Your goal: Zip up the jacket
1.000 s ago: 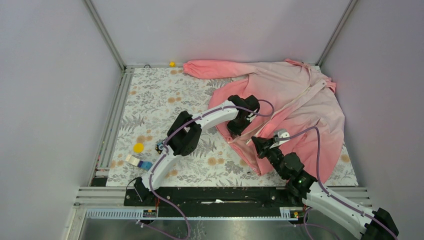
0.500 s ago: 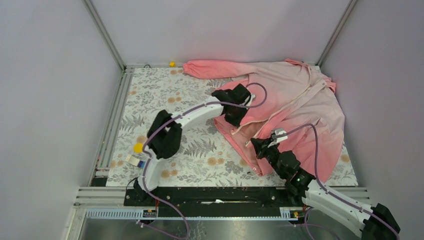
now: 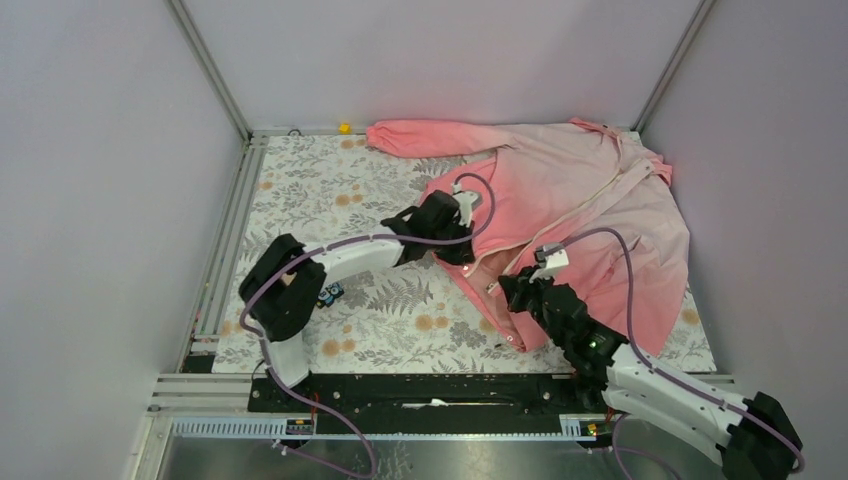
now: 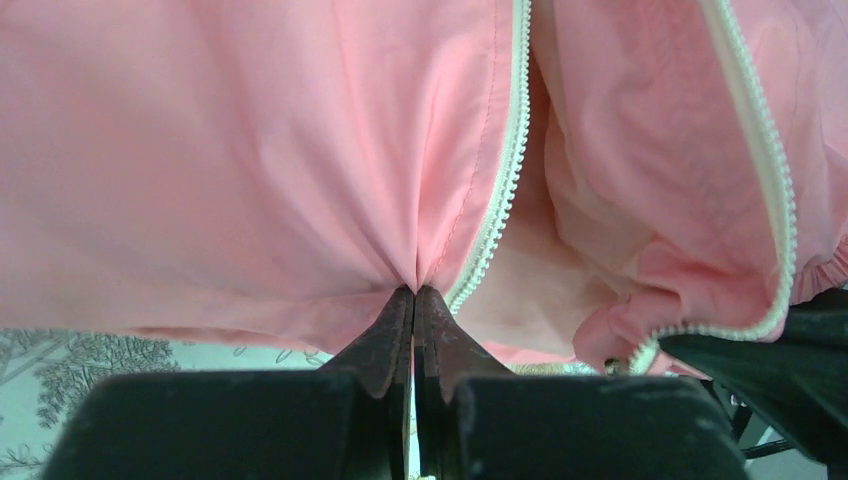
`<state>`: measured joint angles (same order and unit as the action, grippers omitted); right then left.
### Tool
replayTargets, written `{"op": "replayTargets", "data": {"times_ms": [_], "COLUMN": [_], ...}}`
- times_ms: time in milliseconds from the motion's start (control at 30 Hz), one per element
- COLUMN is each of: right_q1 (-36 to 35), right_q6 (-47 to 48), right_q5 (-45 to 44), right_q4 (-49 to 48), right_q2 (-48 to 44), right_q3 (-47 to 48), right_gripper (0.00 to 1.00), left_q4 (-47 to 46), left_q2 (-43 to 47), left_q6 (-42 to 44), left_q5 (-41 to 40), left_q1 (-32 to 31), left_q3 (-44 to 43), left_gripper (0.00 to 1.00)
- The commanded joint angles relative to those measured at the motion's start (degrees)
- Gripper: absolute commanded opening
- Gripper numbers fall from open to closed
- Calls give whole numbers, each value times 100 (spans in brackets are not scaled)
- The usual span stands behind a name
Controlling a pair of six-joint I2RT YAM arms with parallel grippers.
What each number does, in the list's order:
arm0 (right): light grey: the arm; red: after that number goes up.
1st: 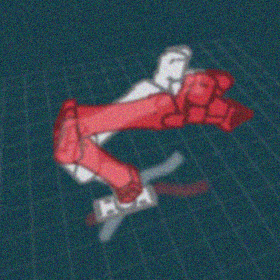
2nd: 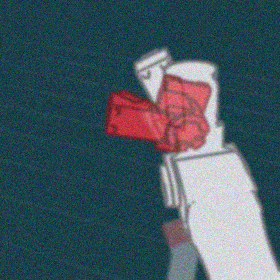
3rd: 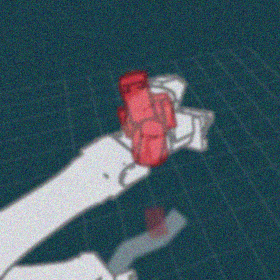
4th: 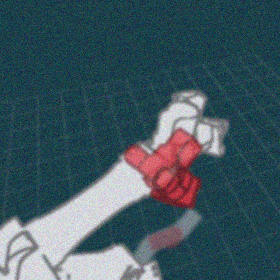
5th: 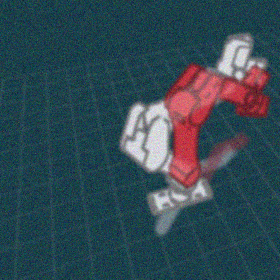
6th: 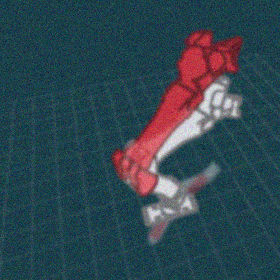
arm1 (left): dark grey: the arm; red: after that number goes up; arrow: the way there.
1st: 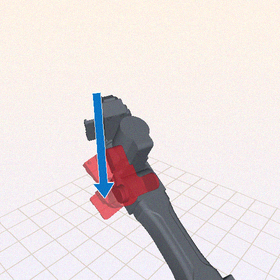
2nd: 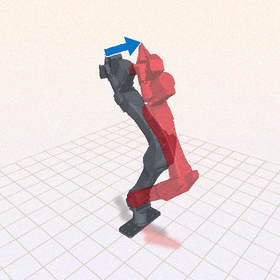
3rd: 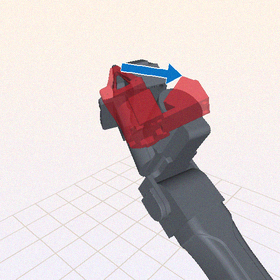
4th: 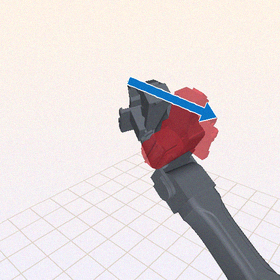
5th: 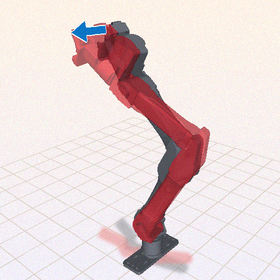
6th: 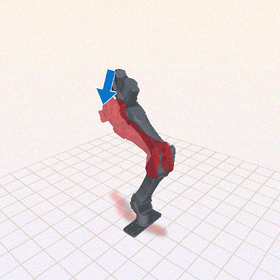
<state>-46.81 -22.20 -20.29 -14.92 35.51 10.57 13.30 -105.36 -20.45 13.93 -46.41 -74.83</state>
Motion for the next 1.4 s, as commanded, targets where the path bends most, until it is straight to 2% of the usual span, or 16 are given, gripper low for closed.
{"op": "replayTargets", "data": {"times_ms": [0,133,267,433,533,733,1033,1267,1367], "right_q1": [78,235,605,608,612,610,611,603,605], "right_q6": [-177,148,441,926,1036,1202,1307,1702,1838], "right_q5": [146,274,931,1119,1306,928,593,981,893], "right_q4": [-304,-1198,-1886,-2376,-3181,-3919,-4285,-5161,-5599], "right_q2": [390,641,770,1152,1425,1883,1669,2051,2335], "right_q3": [222,-97,-332,-344,-550,-755,-1044,-1258,-1276], "right_gripper": [0,0,0,0,0,0,0,0,0], "left_q4": [-2973,-4310,-5220,-5771,-6258,-6353,-5982,-5707,-5690], "left_q2": [893,1186,1374,1330,1237,1165,954,836,791], "left_q6": [-580,-738,-828,-966,-1055,-1089,-1180,-1246,-1280], "left_q5": [-415,-686,-1028,-1507,-1687,-1807,-1894,-1747,-1634], "left_q1": [-16,-26,-103,-298,-448,-649,-761,-755,-755], "left_q3": [1207,1969,2509,2823,2989,2938,2720,2504,2470], "left_gripper": [0,0,0,0,0,0,0,0,0]}}
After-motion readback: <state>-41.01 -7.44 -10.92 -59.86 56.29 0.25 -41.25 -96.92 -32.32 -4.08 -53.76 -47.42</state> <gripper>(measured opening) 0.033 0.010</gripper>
